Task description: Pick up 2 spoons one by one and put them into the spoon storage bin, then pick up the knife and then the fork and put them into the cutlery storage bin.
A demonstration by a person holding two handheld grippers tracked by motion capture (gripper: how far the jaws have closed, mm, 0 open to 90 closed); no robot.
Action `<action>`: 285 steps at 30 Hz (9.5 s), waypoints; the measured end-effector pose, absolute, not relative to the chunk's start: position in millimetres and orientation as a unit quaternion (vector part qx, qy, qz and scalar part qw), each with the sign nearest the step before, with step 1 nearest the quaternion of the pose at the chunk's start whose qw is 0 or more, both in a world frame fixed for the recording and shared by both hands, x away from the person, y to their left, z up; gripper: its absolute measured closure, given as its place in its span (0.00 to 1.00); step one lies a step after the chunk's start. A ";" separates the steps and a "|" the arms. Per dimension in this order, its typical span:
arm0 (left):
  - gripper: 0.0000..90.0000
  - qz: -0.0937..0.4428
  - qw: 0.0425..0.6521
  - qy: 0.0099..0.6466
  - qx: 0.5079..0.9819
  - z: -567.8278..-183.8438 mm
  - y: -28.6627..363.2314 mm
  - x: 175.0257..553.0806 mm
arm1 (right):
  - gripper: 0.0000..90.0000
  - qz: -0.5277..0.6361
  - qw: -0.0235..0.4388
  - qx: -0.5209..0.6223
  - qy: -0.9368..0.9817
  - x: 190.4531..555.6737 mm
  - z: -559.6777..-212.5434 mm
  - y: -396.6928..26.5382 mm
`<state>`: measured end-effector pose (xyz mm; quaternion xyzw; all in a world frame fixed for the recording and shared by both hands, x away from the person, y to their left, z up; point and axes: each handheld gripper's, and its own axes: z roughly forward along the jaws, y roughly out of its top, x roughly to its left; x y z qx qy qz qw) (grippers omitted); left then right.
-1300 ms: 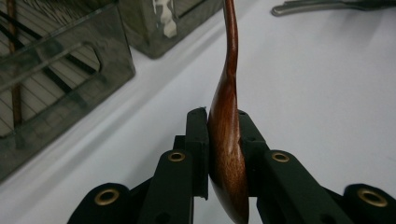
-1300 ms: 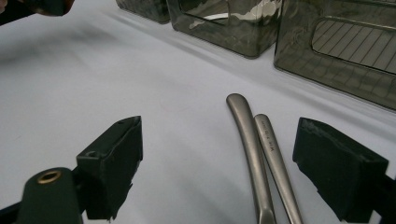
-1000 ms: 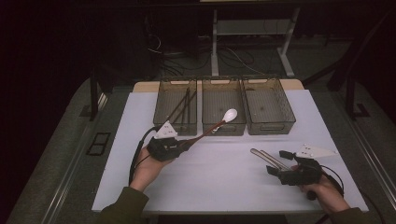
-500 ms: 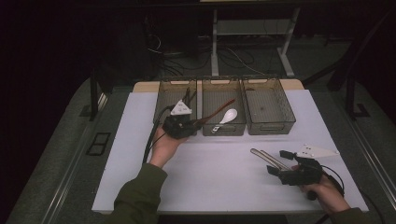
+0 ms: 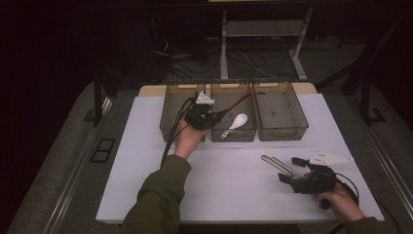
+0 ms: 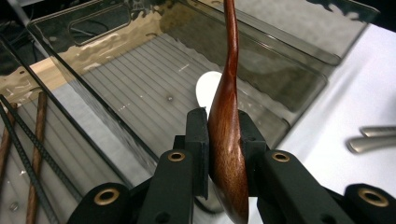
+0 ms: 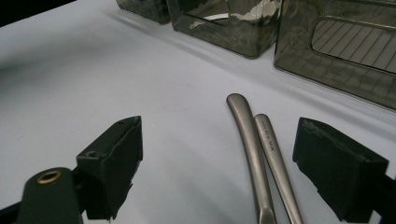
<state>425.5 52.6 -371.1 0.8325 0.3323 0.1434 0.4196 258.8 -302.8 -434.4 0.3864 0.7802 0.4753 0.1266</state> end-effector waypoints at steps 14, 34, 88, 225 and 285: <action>0.79 0.147 0.387 0.375 0.830 -388.3 36.9 446.3 | 0.17 0.477 0.123 0.389 0.778 258.4 -433.8 -304.5; 0.51 0.126 0.442 0.328 0.825 -375.1 50.1 419.3 | 0.17 0.477 0.127 0.389 0.778 257.4 -433.6 -304.4; 0.00 0.106 0.478 0.280 0.826 -434.9 159.0 270.6 | 0.17 0.336 0.085 0.369 0.862 288.8 -405.6 -309.1; 0.00 0.090 0.469 0.265 0.838 -437.8 151.6 270.5 | 0.94 0.393 0.111 0.431 0.804 336.2 -376.4 -347.6; 0.00 0.090 0.471 0.263 0.837 -437.3 152.8 270.6 | 0.94 0.431 0.171 0.449 0.764 440.1 -332.4 -334.9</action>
